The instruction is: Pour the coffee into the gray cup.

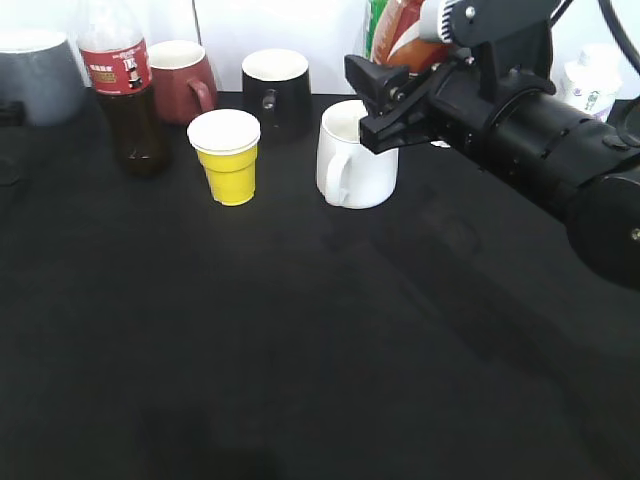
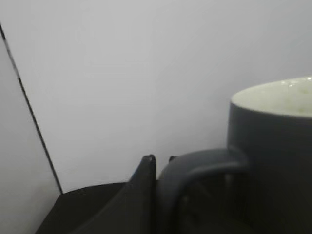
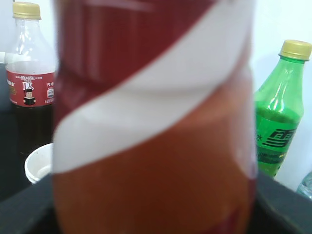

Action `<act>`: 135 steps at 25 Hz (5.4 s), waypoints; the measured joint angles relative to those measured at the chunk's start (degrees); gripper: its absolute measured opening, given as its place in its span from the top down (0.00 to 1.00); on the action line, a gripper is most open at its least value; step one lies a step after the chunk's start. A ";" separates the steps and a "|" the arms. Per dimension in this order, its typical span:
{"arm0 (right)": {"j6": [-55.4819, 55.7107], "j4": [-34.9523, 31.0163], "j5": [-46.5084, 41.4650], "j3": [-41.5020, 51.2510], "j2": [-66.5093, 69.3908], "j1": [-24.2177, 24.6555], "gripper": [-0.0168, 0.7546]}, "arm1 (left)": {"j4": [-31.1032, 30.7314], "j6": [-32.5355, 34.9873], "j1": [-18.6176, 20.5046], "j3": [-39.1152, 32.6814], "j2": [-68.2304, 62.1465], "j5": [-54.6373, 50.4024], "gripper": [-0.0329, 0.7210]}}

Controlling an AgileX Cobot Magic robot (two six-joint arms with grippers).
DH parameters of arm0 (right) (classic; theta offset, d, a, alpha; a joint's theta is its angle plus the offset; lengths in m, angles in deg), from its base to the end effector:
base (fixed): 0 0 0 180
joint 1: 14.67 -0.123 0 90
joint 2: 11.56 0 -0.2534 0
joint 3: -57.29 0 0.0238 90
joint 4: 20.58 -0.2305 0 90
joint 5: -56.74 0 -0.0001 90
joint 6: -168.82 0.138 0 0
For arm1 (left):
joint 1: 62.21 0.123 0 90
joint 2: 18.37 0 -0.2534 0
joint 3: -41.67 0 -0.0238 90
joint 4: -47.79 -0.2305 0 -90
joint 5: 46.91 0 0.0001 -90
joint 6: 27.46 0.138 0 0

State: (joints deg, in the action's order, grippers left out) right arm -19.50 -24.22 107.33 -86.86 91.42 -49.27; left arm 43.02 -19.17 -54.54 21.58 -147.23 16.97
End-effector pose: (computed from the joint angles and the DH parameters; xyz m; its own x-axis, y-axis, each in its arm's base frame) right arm 0.3037 0.2013 0.2161 0.0795 -0.0722 -0.9942 -0.5213 0.8471 -0.1032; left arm 0.4329 0.0479 0.1467 0.0717 0.1912 -0.9789 -0.0735 0.9798 0.1860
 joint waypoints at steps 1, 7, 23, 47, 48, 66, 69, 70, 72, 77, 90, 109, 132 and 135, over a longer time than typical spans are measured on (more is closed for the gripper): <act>0.00 -0.22 0.00 0.00 0.00 0.00 0.29 | -0.26 -0.40 0.00 1.54 -1.47 -0.29 0.90; 0.00 -0.34 0.00 0.00 0.00 0.00 0.29 | -2.99 -2.39 -0.73 9.85 -9.57 -1.37 0.90; 0.00 -0.34 0.00 0.00 0.00 0.00 0.29 | -4.89 -3.91 -2.50 15.72 -13.81 -6.07 0.80; -14.28 -28.02 2.99 0.00 0.00 5.70 0.29 | -4.82 -4.06 -3.97 -28.51 25.57 -3.74 0.60; -14.45 -28.43 2.86 0.00 0.00 8.44 0.29 | -4.90 -4.06 -4.89 -28.97 28.02 -5.41 0.60; -1.67 -23.31 11.24 -11.46 29.92 17.79 0.29 | -5.18 -4.11 -24.39 -29.02 37.92 -16.35 0.60; -0.89 -21.09 11.02 -13.80 32.08 18.42 0.29 | -5.18 -4.11 -24.39 -29.02 37.92 -16.35 0.60; -0.89 -20.66 11.25 -14.92 32.97 18.42 0.29 | -5.18 -4.11 -24.39 -29.02 37.92 -16.35 0.60; -0.88 -20.23 11.61 -15.81 33.70 18.42 0.29 | -5.18 -4.11 -24.39 -29.02 37.96 -16.35 0.60; -0.92 -20.23 8.01 -15.86 33.05 18.42 0.19 | -5.18 -4.11 -24.39 -29.02 37.96 -16.35 0.60; -0.97 -20.45 0.80 -6.67 23.26 18.42 0.20 | -5.18 -4.11 -24.39 -29.02 39.24 -16.40 0.60; 2.10 -11.59 -98.30 -9.18 -9.23 18.42 0.21 | 13.96 -4.11 -24.49 -9.37 52.03 -120.03 0.60; 15.48 10.41 -117.39 9.49 -87.50 18.42 0.21 | 5.39 -8.87 -24.56 -24.21 105.61 -129.24 0.23; 15.48 10.31 -116.52 9.66 -87.50 18.42 0.21 | 5.39 -8.87 -24.58 -26.04 105.61 -125.36 0.23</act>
State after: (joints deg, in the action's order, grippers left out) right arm -4.03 -13.91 -9.19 -77.21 3.91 -30.85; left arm 48.41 -28.04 -79.11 -4.45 -41.62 -108.39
